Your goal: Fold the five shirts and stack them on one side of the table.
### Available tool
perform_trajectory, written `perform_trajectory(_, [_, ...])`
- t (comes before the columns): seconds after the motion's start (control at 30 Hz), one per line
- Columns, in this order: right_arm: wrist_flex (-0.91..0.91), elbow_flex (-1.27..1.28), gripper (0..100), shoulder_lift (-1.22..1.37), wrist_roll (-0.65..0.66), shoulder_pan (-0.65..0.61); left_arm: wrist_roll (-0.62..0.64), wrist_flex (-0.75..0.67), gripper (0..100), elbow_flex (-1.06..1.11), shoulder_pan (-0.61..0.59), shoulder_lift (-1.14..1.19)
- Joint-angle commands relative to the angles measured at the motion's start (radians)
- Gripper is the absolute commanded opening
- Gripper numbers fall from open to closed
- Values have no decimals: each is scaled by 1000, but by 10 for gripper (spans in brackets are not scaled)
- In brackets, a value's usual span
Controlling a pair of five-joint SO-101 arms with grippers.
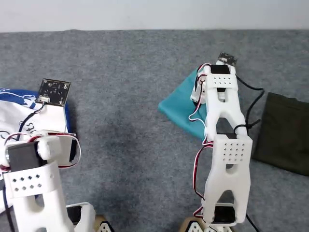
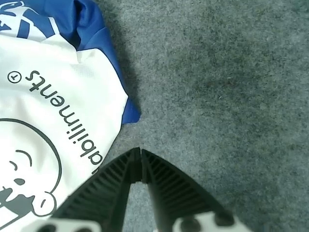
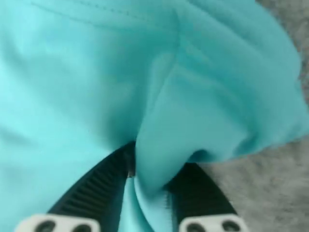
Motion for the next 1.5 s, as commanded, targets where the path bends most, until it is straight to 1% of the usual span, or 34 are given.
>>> perform_trajectory(0.0, [67,-3,9,-87,107,-4,-8,9,6,-4,5,2])
perform_trajectory(0.13, [171,-3,9,-193,292,-2,-8,9,6,-5,6,-2])
perform_trajectory(0.3, [328,-3,9,-360,578,41,-8,9,6,-5,6,-3])
perform_trajectory(0.37, [348,2,9,-423,649,84,-8,9,6,-5,6,-5])
perform_trajectory(0.5, [349,3,9,-541,772,208,-8,11,6,-5,6,-5])
perform_trajectory(0.67, [349,3,9,-611,942,346,-8,11,6,-5,6,-5])
perform_trajectory(0.87, [348,3,9,-619,1063,498,-8,11,6,-5,6,-2])
perform_trajectory(1.07, [346,3,9,-575,1132,615,-8,11,6,-5,5,-5])
perform_trajectory(1.27, [283,2,9,-530,1145,688,-8,11,6,-5,5,-3])
perform_trajectory(1.47, [269,0,9,-473,1145,704,-8,11,6,-5,5,-5])
